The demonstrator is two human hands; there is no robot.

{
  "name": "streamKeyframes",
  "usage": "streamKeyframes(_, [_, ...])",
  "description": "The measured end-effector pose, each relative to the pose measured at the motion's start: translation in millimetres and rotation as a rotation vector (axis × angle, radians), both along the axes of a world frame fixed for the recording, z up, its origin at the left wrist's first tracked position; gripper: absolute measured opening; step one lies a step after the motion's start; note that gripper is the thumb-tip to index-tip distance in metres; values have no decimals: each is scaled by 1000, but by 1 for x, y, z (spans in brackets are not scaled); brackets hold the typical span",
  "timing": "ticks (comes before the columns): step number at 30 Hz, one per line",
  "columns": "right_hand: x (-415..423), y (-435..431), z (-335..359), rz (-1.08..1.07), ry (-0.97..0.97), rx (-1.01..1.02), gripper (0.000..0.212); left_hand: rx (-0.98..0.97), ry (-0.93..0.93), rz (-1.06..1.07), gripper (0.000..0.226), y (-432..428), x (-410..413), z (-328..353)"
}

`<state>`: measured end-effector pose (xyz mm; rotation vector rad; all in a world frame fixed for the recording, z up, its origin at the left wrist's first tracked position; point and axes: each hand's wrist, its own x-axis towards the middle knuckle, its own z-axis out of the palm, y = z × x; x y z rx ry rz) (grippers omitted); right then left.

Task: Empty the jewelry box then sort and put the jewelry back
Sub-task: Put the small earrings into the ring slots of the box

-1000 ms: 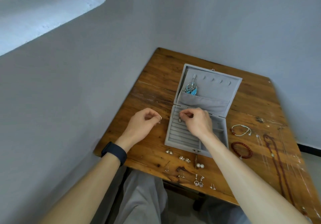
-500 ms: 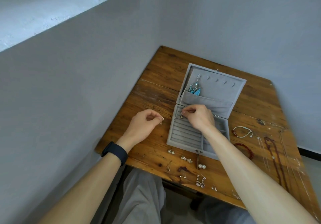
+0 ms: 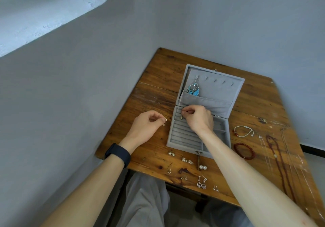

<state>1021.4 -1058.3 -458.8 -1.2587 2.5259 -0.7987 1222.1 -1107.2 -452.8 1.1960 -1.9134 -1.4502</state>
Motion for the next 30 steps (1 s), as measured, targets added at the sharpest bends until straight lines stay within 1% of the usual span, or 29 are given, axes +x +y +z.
streamKeyframes(3, [-2, 6, -1, 33, -46, -63, 16, -38, -26, -11, 7, -1, -8, 3])
streamKeyframes(6, [-6, 24, 1, 37, -67, -143, 19, -138, -87, -73, 9, -6, -17, 7])
streamKeyframes(10, [-16, 63, -1, 28, 26, -189, 20, -314, -203, -205, 11, -14, -32, 14])
streamKeyframes(12, [-24, 83, -7, 26, 90, -181, 18, -360, -284, -243, 8, -18, -40, 15])
streamKeyframes(15, [-33, 104, -18, 29, 114, -162, 21, -407, -427, -273, 8, -21, -51, 19])
streamKeyframes(19, [-35, 114, -28, 78, 143, -167, 24, -530, -563, -238, 11, -14, -66, 25])
streamKeyframes(25, [-33, 114, -39, 69, 228, -178, 29, -700, -764, -153, 15, -4, -87, 28])
streamKeyframes(27, [-33, 114, -40, 66, 247, -177, 30, -701, -788, -133, 17, -3, -93, 29])
streamKeyframes(30, [-32, 114, -40, 61, 261, -167, 31, -630, -818, -110, 19, -2, -102, 29])
